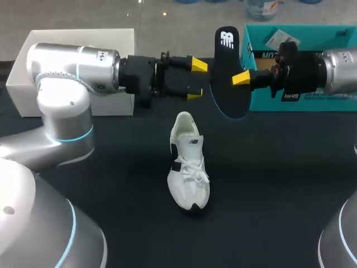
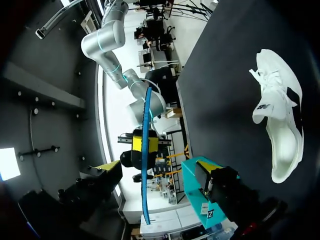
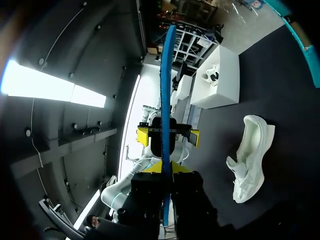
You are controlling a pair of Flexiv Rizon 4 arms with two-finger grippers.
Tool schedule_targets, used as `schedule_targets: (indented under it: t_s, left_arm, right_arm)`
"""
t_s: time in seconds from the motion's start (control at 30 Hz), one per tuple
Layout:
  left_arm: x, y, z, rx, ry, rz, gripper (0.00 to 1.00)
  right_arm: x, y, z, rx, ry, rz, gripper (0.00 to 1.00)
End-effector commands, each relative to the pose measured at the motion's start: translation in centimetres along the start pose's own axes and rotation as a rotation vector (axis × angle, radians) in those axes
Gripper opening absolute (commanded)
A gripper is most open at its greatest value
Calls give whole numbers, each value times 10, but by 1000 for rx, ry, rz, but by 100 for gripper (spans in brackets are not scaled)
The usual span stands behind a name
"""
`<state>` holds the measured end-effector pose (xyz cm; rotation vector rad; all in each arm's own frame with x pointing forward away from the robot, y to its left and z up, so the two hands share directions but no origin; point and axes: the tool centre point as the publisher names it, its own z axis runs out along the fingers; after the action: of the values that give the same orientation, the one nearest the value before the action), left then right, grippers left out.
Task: Take the shoe out of the shoebox, open the shoe tongue, remove and reinsert the insole, then place the shoe into the shoebox
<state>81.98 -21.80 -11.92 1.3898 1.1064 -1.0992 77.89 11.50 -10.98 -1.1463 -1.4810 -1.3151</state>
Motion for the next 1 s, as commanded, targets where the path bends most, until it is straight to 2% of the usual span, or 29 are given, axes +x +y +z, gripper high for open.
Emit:
schedule_targets:
  t_s: [0.03, 0.2, 0.43, 0.7, 1.0]
  left_arm:
    - [-2, 5, -25, 106, 47, 12, 100]
    - [0, 9, -42, 138, 70, 37, 100]
    - [12, 10, -62, 182, 150, 52, 100]
    - [21, 23, -103, 211, 202, 60, 100]
    - [28, 43, -154, 216, 263, 94, 100]
  right_arm:
    - [0, 1, 0, 3, -5, 3, 0]
    - [0, 5, 1, 5, -8, 0, 0]
    - [3, 13, 1, 10, -25, -31, 0]
    - [4, 29, 7, 16, -53, -87, 0]
    - [7, 56, 23, -29, -105, -167, 0]
